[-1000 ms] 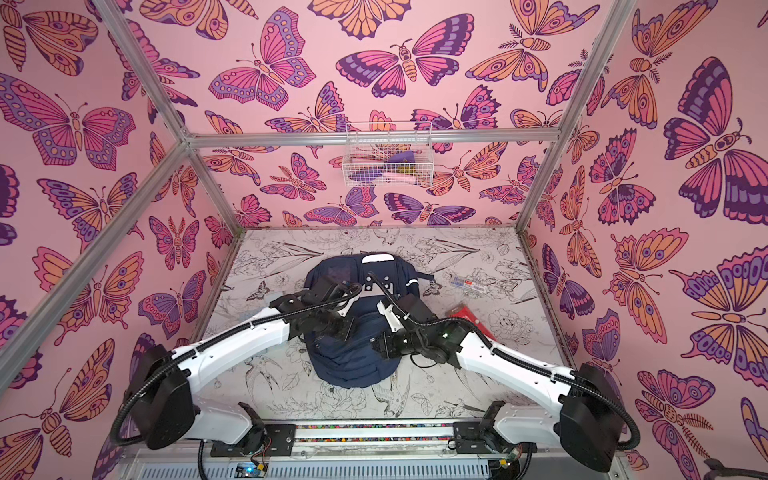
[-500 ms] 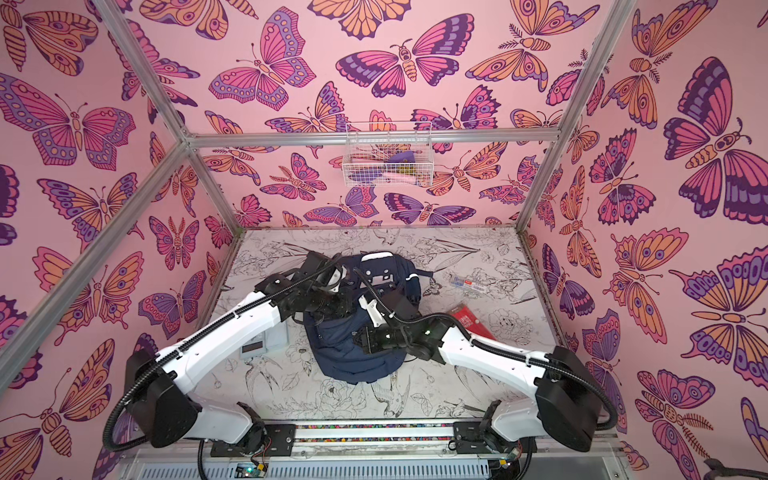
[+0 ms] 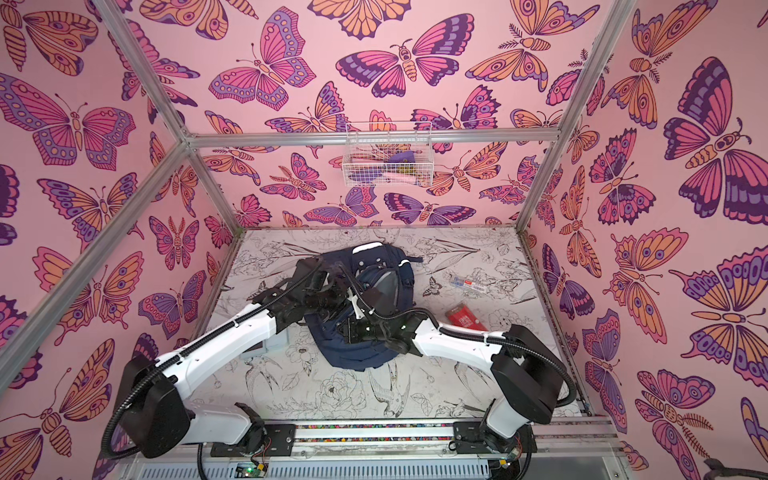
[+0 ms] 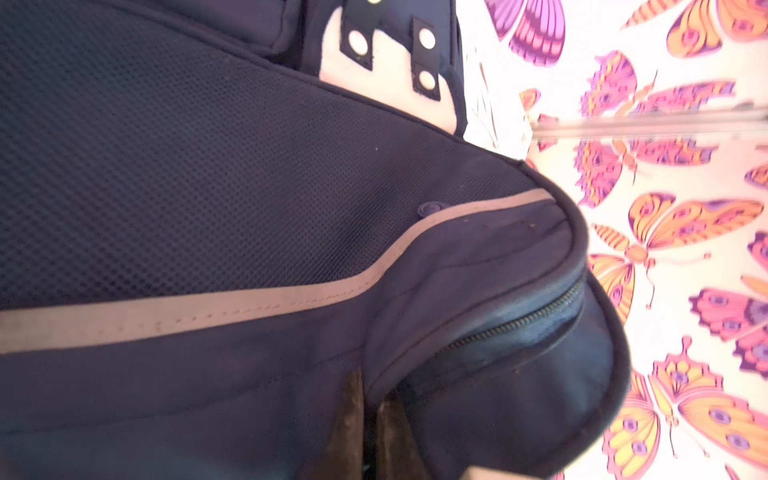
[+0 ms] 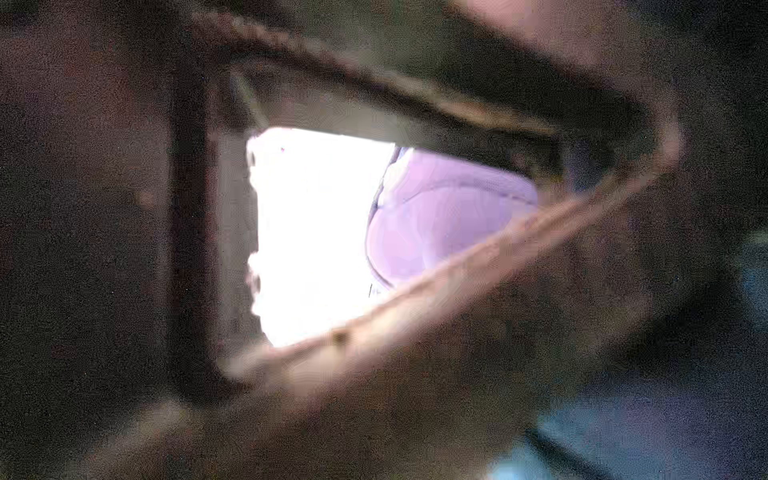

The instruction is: Pack the student bag

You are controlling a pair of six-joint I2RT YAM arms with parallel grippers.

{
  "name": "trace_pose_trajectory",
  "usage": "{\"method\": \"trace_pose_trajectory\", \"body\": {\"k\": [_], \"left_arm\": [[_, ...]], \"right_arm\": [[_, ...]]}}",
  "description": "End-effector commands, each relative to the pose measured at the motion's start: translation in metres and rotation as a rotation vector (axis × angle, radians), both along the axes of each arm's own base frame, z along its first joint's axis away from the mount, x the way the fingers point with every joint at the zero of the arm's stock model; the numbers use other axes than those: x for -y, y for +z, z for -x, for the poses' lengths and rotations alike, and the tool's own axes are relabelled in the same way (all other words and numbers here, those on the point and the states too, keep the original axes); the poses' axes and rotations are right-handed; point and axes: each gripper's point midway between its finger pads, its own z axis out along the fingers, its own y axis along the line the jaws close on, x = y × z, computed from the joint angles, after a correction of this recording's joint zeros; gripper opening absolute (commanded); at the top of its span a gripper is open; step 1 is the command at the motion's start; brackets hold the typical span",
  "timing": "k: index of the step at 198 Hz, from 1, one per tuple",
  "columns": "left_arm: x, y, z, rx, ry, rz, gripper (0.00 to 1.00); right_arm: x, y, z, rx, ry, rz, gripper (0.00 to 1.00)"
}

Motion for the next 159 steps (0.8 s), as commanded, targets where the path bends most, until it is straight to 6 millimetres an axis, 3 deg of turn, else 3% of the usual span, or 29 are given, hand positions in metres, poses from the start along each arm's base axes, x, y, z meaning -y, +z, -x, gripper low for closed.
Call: {"method": "trace_pose_trajectory", "body": {"k": [1,10,13,26,42,54,57,64,122,148,159], "left_arm": [[0.033,0.138,-0.012,0.309,-0.018,0.384,0.0],[0.028,0.129,-0.015,0.293,0.0,0.36,0.0],[0.023,0.14,-0.01,0.314,0.002,0.378,0.0],[0.019,0.131,-0.011,0.281,0.018,0.392,0.0],[0.022,0.128,-0.013,0.264,0.016,0.417,0.0],[0.023,0.139,-0.014,0.286,-0.001,0.426,0.0],[0.028,0.129,-0.019,0.265,-0.005,0.408,0.0],[0.029,0.13,-0.021,0.263,-0.009,0.4,0.0],[0.038,0.132,-0.028,0.227,-0.001,0.493,0.0],[0.036,0.127,-0.028,0.251,-0.022,0.47,0.0],[0.036,0.118,-0.026,0.254,-0.061,0.442,0.0]], "right_arm": [[-0.008,-0.015,0.047,-0.023,0.173,0.019,0.0],[0.003,-0.005,0.049,0.008,0.158,0.018,0.0],[0.006,-0.003,0.049,0.015,0.154,0.018,0.0],[0.017,0.003,0.052,0.038,0.138,0.015,0.0],[0.028,0.008,0.052,0.069,0.108,0.004,0.0],[0.035,0.01,0.05,0.096,0.074,-0.013,0.0],[0.037,0.009,0.049,0.098,0.063,-0.015,0.0],[0.039,0.01,0.046,0.109,0.038,-0.03,0.0],[0.003,-0.002,0.033,0.132,0.027,-0.065,0.0],[0.003,-0.007,0.03,0.122,0.009,-0.042,0.0],[0.013,-0.008,0.03,0.126,-0.009,-0.018,0.16]]}}
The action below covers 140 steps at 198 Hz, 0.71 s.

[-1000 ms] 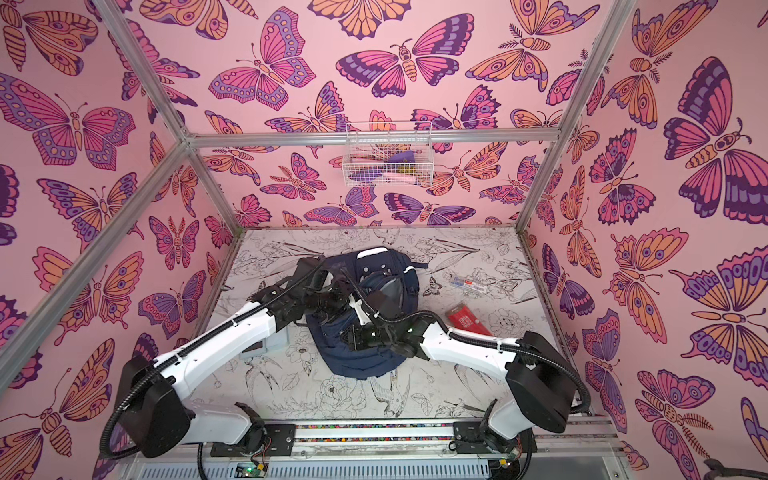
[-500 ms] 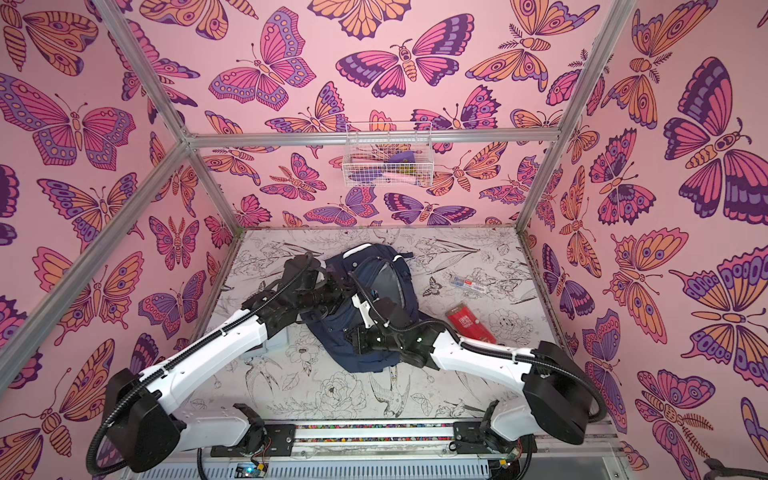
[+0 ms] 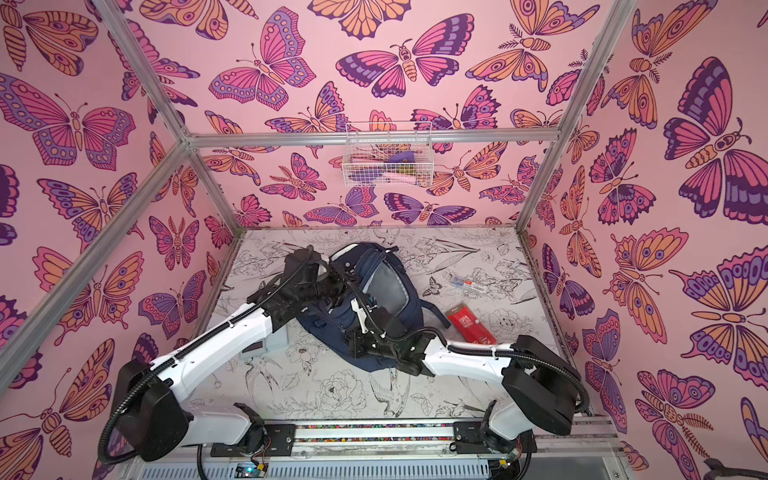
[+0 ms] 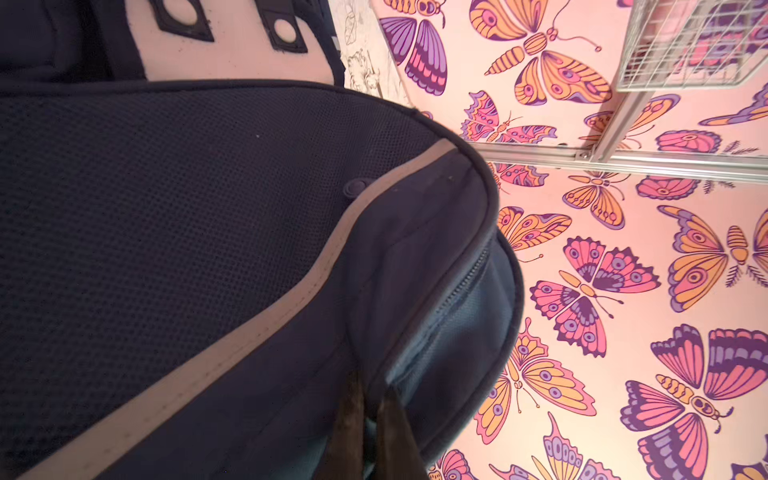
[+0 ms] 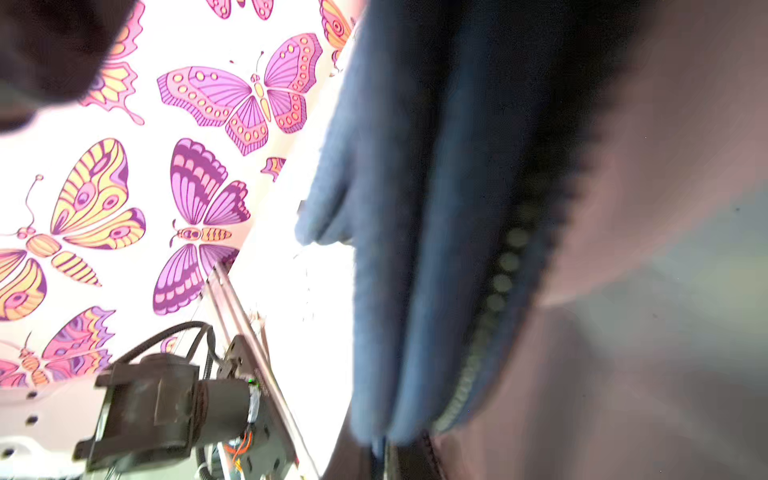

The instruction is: Pack the student bag

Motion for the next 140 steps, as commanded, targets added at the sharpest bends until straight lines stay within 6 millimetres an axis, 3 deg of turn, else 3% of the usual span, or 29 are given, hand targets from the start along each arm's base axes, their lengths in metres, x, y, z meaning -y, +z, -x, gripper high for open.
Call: {"method": "trace_pose_trajectory", "body": {"k": [1,14,28,48,71,92,100,102,123,140], "left_arm": [[0.017,0.064,-0.005,0.2,-0.079,0.167,0.0],[0.021,0.042,0.0,0.166,-0.158,0.119,0.0],[0.03,0.015,0.012,0.124,-0.277,0.082,0.0],[0.038,-0.032,0.034,0.042,-0.415,0.051,0.0],[0.028,-0.074,0.052,-0.007,-0.469,-0.03,0.0],[0.009,-0.09,0.063,-0.008,-0.476,-0.168,0.5],[0.001,-0.087,0.064,0.02,-0.467,-0.215,0.92],[-0.002,-0.086,0.064,0.028,-0.464,-0.229,0.97],[-0.04,-0.074,0.064,0.095,-0.4,-0.454,1.0],[-0.098,-0.068,0.066,0.099,-0.259,-0.719,1.0]], "right_arm": [[-0.002,-0.001,0.014,-0.024,0.03,0.017,0.17],[0.019,-0.001,0.015,-0.01,-0.013,0.065,0.41],[0.046,0.005,0.017,0.011,-0.066,0.105,0.53],[0.086,0.016,0.018,0.045,-0.159,0.153,0.61],[0.13,0.025,0.018,0.091,-0.255,0.241,0.66],[0.162,0.03,0.014,0.092,-0.324,0.337,0.67],[0.169,0.033,0.013,0.087,-0.339,0.353,0.67],[0.169,0.034,0.013,0.087,-0.341,0.353,0.67],[0.173,0.044,0.009,0.089,-0.358,0.366,0.67],[0.168,0.052,0.005,0.093,-0.361,0.365,0.67]]}}
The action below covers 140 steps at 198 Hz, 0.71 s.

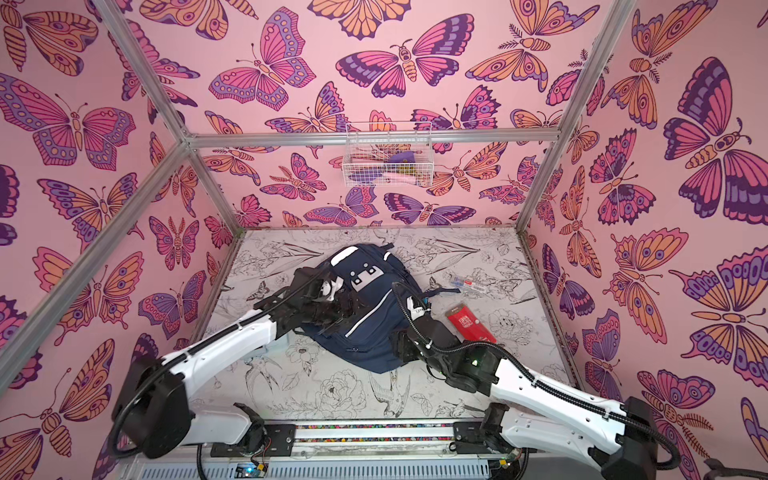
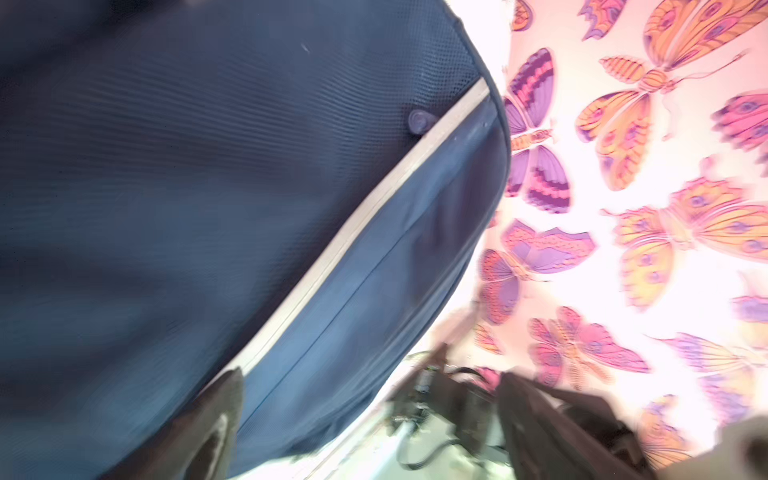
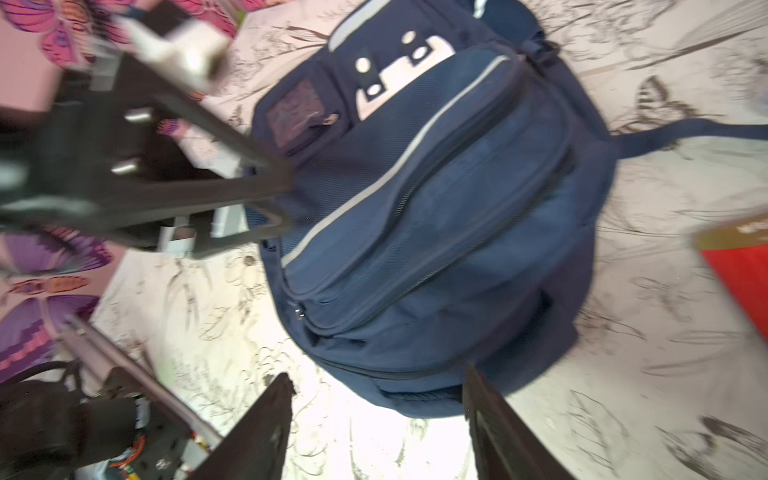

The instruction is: Pack the student bag

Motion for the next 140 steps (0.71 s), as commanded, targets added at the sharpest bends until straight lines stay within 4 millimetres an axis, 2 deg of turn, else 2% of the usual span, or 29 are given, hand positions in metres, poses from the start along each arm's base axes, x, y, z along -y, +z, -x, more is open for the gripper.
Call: {"method": "trace_pose_trajectory", "body": {"k": [1,27,37,46,69,88,110,140], "left_arm": [[-0.082,0.004,0.004,0.138,0.127,-0.395,1.0],[-0.175,-0.009,0.02,0.095,0.379,-0.693,1.0],[-0.199,-0.018,0.028,0.058,0.454,-0.73,1.0],[-0.212,-0.029,0.034,0.015,0.493,-0.729,1.0],[-0.229,-0.06,0.044,-0.121,0.524,-0.706,1.0],[-0.226,-0.084,0.046,-0.234,0.49,-0.647,1.0],[-0.225,-0.097,0.041,-0.265,0.481,-0.626,1.0],[-0.235,-0.105,0.03,-0.251,0.537,-0.644,1.0]], "right_arm": [[0.011,0.008,-0.006,0.008,-0.035,0.078,0.67],[0.003,0.012,-0.012,0.016,-0.028,0.095,0.68],[0.002,0.013,-0.014,0.018,-0.027,0.104,0.68],[0.0,0.012,-0.016,0.018,-0.023,0.114,0.69],[0.001,0.011,-0.019,0.01,-0.02,0.122,0.7],[0.004,0.007,-0.02,-0.008,-0.019,0.118,0.7],[0.007,0.004,-0.019,-0.022,-0.018,0.113,0.7],[0.011,0.001,-0.019,-0.026,-0.026,0.11,0.69]]}}
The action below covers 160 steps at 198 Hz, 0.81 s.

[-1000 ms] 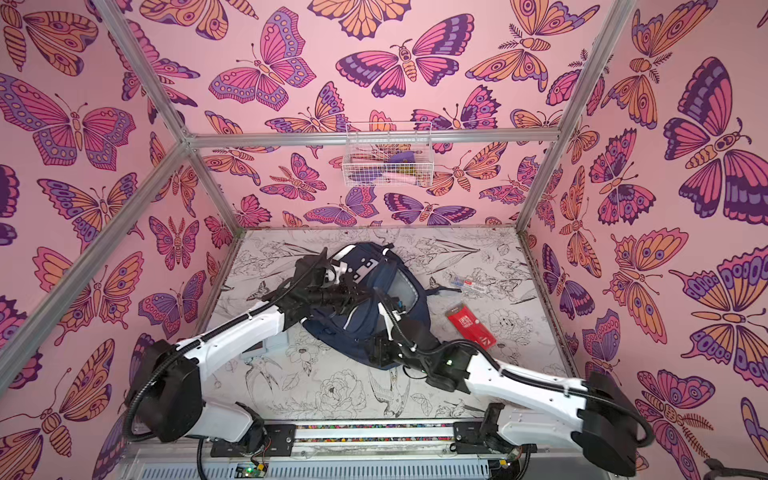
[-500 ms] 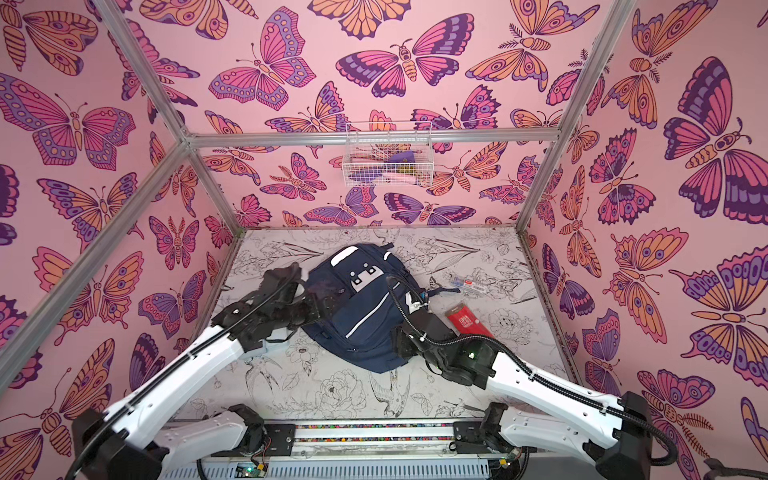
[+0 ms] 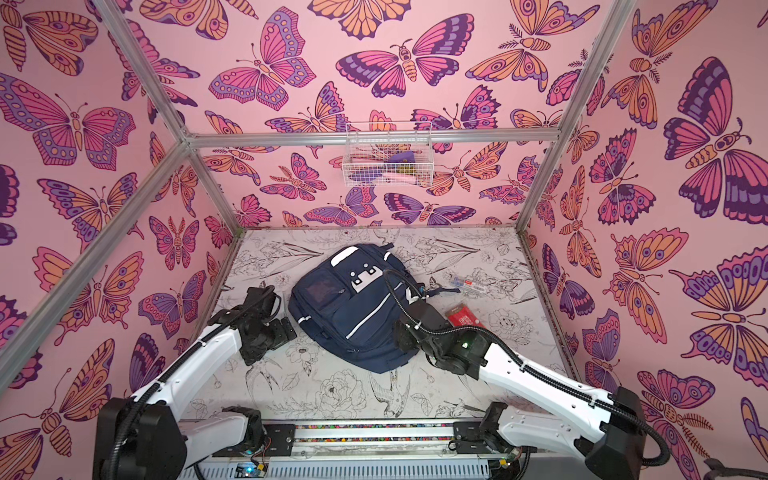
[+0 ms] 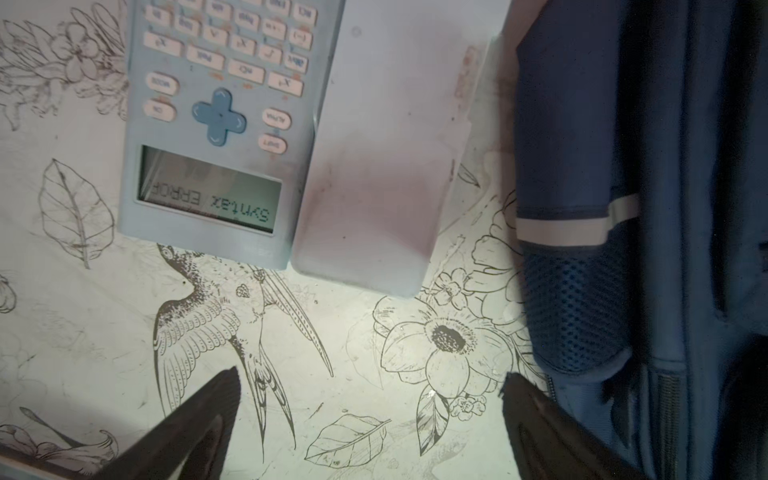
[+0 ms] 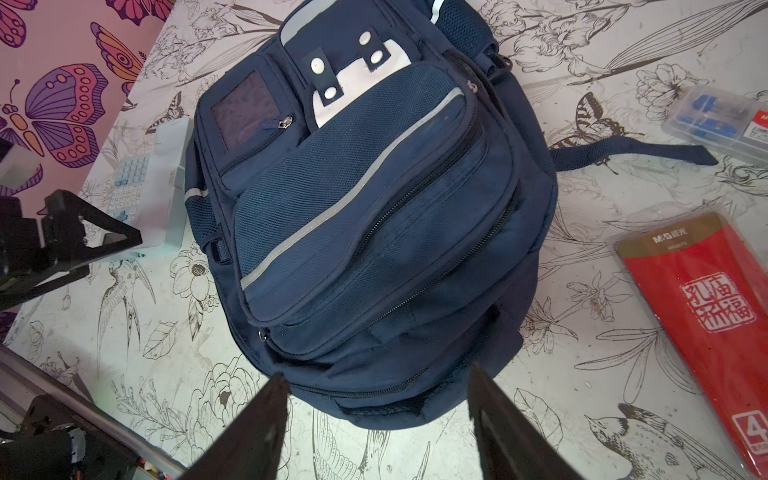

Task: Pack the student bag
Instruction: 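Grasp the white plastic box beside the calculator with the left gripper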

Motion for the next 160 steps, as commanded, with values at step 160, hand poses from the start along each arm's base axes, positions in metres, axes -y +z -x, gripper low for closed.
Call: {"method": "trace_pose_trajectory", "body": {"k": [160], "left_arm": [[0.002,-0.047,-0.035,-0.077,0.02,0.067,0.85]], "right_arm": [[0.0,-0.002,-0.001,-0.027,-0.007,-0.004,0.61]]}}
